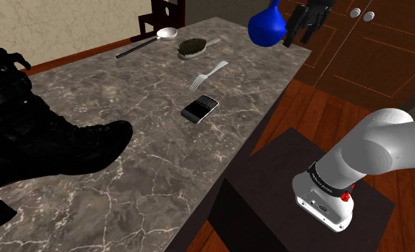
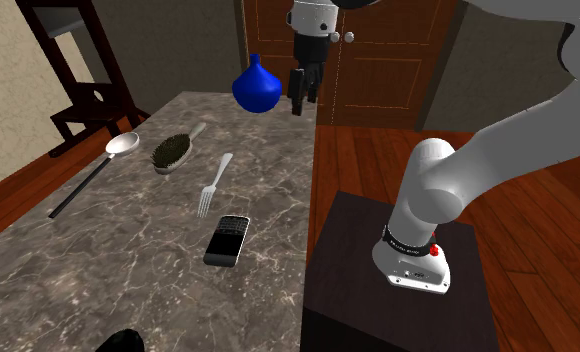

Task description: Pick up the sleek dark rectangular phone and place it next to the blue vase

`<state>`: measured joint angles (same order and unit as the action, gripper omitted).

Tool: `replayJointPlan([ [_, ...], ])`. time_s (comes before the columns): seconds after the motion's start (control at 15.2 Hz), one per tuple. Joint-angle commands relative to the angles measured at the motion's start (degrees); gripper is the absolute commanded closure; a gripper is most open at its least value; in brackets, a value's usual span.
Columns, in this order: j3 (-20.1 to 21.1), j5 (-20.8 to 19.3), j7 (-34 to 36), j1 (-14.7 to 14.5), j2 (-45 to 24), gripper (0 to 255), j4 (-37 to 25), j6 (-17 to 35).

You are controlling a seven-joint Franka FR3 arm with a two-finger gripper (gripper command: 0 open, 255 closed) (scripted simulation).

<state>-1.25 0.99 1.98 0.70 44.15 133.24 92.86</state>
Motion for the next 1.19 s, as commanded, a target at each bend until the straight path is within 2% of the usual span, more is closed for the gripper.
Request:
replayJointPlan([
  [0.0, 0.00, 0.00, 0.00, 0.00, 0.00, 0, 0.00, 0.00],
  [0.53, 14.34, 8.49, 26.25, 1.82, 3.72, 0, 4.89, 0.87],
  [0.86, 23.96, 13.93, 42.75, 3.51, 1.24, 0, 3.78, 2.58],
  [1.12, 31.95, 17.23, 55.92, 6.06, -3.21, 0, 0.73, 4.60],
])
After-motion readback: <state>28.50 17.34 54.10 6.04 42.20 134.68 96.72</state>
